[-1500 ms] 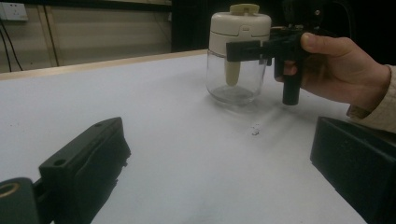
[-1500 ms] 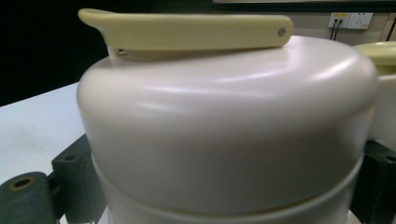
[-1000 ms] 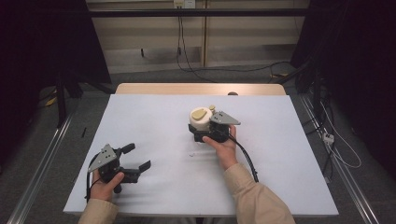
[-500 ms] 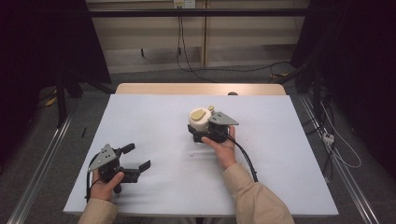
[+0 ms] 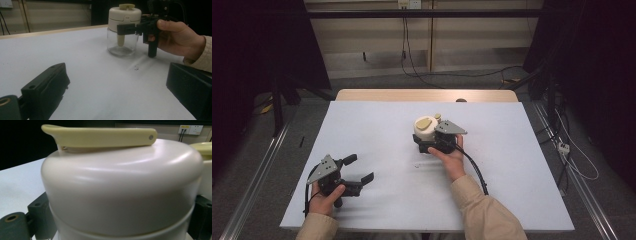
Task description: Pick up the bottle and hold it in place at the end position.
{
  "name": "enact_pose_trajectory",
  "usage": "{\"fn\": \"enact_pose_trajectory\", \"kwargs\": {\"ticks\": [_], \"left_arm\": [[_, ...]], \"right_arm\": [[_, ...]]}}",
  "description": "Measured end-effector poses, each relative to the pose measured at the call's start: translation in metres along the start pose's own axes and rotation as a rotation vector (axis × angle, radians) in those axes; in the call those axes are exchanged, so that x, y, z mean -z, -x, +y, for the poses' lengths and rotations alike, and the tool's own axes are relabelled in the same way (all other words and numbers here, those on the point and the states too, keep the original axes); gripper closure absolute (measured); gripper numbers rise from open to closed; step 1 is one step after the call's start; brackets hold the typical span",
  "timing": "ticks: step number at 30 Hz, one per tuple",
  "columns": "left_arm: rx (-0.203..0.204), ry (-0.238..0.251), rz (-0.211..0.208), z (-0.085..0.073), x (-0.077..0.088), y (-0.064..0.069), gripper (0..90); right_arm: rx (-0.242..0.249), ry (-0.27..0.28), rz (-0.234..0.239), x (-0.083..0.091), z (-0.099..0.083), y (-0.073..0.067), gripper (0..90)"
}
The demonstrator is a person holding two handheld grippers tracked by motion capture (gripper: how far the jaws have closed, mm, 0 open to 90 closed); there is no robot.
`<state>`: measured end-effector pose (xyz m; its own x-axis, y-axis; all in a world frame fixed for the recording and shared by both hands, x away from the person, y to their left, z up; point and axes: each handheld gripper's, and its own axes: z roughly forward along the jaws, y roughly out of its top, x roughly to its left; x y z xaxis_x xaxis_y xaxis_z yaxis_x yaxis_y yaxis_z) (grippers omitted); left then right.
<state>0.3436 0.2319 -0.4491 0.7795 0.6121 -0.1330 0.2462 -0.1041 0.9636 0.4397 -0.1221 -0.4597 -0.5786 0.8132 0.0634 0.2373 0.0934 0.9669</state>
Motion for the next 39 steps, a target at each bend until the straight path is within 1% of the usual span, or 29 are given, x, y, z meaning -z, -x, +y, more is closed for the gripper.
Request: {"fn": "enact_pose_trajectory", "kwargs": {"ticks": [4,6,10,12,14,17,24,27,29,31,32,35,37,39], "left_arm": [[0.000,-0.003,0.001,0.000,0.000,0.000,3.2],[-0.001,-0.003,0.001,0.000,0.001,0.000,3.2],[0.004,0.001,0.001,0.000,0.001,0.000,3.2],[0.007,0.002,0.002,0.000,0.001,0.001,3.2],[0.010,0.007,0.001,0.000,0.001,0.001,3.3],[0.004,0.003,0.001,0.000,0.001,0.001,3.3],[0.000,-0.006,0.000,0.000,0.001,0.001,3.3],[0.004,0.001,0.003,0.000,0.002,0.001,3.3],[0.004,0.000,0.002,0.000,0.002,0.001,3.3],[0.005,0.001,0.002,0.000,0.002,0.001,3.3],[0.004,0.000,0.000,0.000,0.002,0.001,3.3],[0.007,0.003,0.002,0.000,0.002,0.001,3.3],[0.007,0.003,0.002,0.000,0.001,0.001,3.3],[0.004,0.002,0.001,0.000,0.001,0.001,3.3]], "right_arm": [[-0.031,-0.016,0.011,0.002,0.000,0.003,6.9],[-0.026,-0.025,0.019,0.003,0.000,0.004,6.7],[-0.037,-0.039,0.022,0.006,-0.001,0.006,6.6],[-0.030,-0.046,0.018,0.007,0.000,0.004,6.6],[-0.036,-0.046,0.017,0.007,0.000,0.005,6.5],[-0.036,-0.053,0.011,0.007,0.000,0.004,6.3],[-0.038,-0.068,0.013,0.009,0.000,0.004,5.3],[-0.031,-0.073,0.014,0.010,0.000,0.004,4.7],[-0.027,-0.083,0.013,0.011,-0.001,0.004,3.8],[-0.032,-0.087,0.015,0.011,-0.002,0.005,2.6],[-0.037,-0.099,0.018,0.012,-0.002,0.005,2.2],[-0.031,-0.113,0.020,0.013,-0.003,0.005,2.2],[-0.037,-0.118,0.021,0.014,-0.003,0.005,2.4],[-0.029,-0.123,0.017,0.015,-0.004,0.005,2.4]]}}
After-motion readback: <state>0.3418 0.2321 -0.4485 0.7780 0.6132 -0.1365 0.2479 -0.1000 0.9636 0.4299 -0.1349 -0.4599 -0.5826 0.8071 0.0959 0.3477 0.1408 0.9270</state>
